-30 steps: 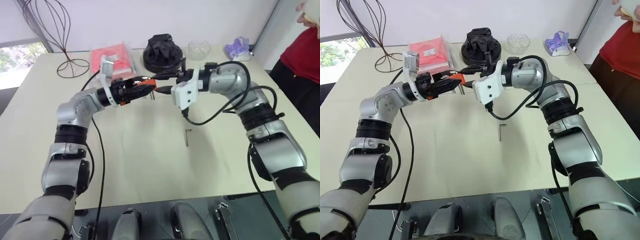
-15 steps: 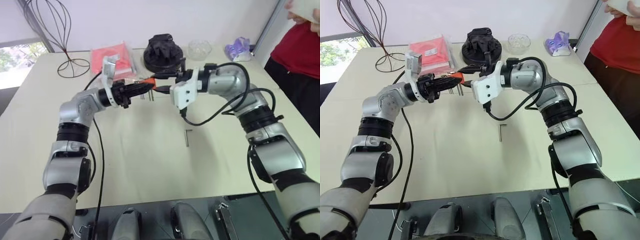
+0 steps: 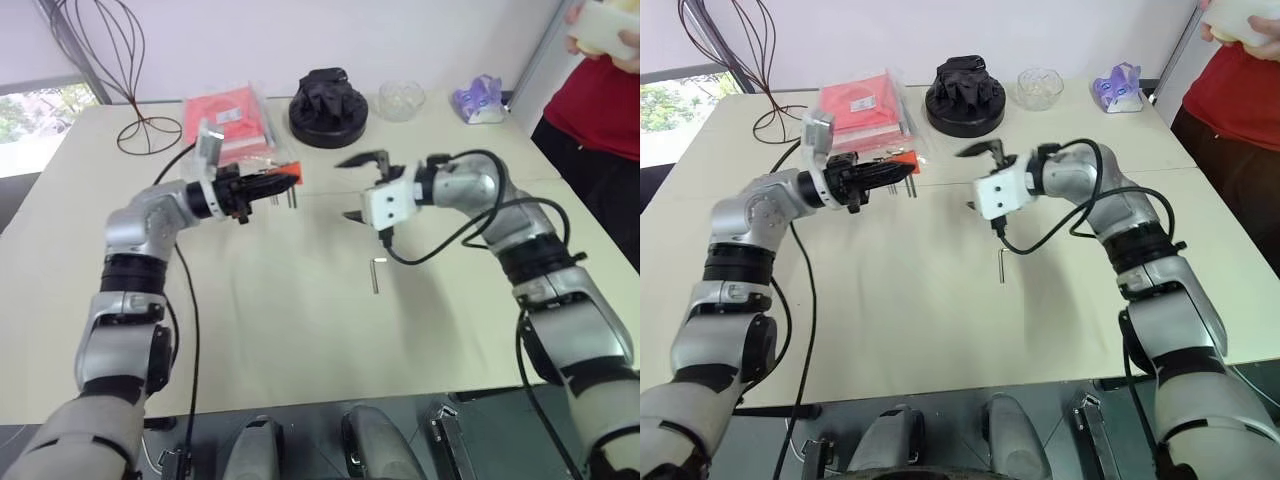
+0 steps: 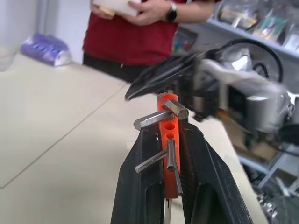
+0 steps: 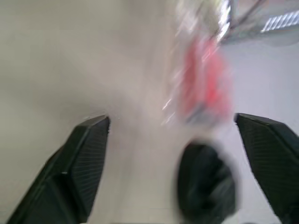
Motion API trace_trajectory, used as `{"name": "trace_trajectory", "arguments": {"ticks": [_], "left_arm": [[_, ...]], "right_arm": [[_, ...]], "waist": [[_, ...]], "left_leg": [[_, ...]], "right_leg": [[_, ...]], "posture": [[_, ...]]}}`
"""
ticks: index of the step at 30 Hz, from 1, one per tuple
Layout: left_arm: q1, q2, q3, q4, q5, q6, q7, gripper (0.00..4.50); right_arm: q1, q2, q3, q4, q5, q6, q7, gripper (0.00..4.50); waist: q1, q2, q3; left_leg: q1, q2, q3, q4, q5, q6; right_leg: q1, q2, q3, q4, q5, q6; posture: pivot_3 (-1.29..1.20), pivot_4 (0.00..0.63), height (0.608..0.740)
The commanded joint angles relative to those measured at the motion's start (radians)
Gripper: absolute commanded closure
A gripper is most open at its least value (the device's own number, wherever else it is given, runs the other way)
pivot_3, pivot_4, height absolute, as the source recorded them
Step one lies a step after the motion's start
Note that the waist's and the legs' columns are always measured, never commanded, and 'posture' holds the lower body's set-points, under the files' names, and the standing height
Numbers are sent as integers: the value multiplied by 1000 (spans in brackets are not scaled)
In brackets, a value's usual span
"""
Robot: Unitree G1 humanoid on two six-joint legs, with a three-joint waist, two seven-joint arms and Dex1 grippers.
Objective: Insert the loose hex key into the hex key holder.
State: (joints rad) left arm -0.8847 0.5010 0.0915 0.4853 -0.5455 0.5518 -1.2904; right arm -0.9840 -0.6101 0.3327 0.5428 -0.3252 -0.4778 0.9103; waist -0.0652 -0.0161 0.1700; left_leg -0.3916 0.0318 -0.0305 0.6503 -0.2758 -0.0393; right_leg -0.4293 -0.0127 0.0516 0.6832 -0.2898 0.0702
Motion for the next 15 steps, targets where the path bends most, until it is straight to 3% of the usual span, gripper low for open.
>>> {"name": "trace_trajectory", "arguments": {"ticks": [1, 4, 7, 12, 15], "left_arm": [[58, 48, -33, -154, 51, -58, 3, 4500], [109, 68, -36, -226, 61, -70, 23, 4500], [212, 92, -2, -383, 20, -26, 60, 4500], [348, 102, 15, -580, -12, 19, 153, 4500], [389, 87, 21, -645, -36, 48, 213, 4500]], "right_arm": [[77, 35, -138, -219, 192, 479, 52, 21], [141, 85, -223, -449, 366, 866, 69, 21], [230, 108, -288, -668, 420, 1383, -39, 21], [307, 116, -333, -817, 469, 1796, -144, 21], [322, 132, -337, -839, 495, 1880, -191, 21]], "waist": [[-1, 0, 0], [-2, 0, 0], [1, 1, 0], [32, 1, 0], [34, 1, 0]], "left_leg": [[0, 0, 0, 0, 0, 0], [0, 2, -2, 0, 0, 0], [0, 2, -3, 0, -1, 1], [0, 0, -3, 0, -3, 5], [-1, -1, -2, 2, -3, 5]], "right_leg": [[0, 0, 0, 0, 0, 0], [-1, 0, 1, 1, 0, 0], [-1, -1, 1, 1, 0, 0], [0, -3, 1, 0, 0, 0], [0, -3, 1, 0, 0, 0]], "posture": [[0, 150, 740], [0, 150, 740], [0, 150, 740], [0, 150, 740], [0, 150, 740]]}}
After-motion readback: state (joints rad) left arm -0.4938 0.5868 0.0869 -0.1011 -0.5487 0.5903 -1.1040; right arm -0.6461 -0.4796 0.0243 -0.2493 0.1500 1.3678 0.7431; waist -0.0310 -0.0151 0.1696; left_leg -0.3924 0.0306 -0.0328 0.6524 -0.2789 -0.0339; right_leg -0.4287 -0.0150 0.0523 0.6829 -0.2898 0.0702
